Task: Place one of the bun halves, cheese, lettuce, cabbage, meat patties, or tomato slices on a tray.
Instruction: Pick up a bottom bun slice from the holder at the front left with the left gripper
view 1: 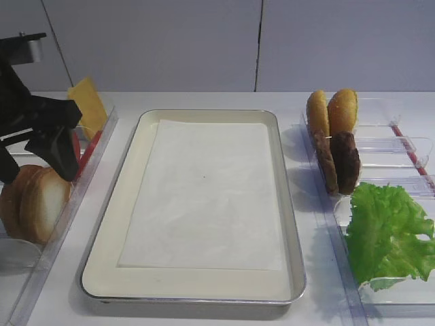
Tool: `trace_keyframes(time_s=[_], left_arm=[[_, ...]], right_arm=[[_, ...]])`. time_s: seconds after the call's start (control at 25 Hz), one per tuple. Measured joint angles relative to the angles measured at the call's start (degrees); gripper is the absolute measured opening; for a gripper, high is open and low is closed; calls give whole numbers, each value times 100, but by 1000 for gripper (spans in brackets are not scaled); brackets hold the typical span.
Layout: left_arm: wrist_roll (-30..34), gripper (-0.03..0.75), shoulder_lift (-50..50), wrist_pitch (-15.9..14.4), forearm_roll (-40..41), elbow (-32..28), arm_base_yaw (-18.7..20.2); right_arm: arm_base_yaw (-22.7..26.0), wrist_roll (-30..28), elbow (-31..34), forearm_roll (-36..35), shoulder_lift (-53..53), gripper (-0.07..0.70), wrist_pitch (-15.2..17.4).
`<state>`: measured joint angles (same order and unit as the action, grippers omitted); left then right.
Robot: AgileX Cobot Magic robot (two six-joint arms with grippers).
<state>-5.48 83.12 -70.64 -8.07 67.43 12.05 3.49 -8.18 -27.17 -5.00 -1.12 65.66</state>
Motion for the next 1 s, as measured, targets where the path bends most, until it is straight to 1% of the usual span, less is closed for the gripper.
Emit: trace_keyframes(time_s=[0.48,0.8,1.0], left_arm=[[132,526,181,8,-9,4,11],[98,524,291,36,23,61,279],[-69,524,375,14,56,120,278]], right_arm=[[0,0,0,0,0,533,0],[0,0,0,0,0,533,0],[0,0,0,-8,0,533,0]])
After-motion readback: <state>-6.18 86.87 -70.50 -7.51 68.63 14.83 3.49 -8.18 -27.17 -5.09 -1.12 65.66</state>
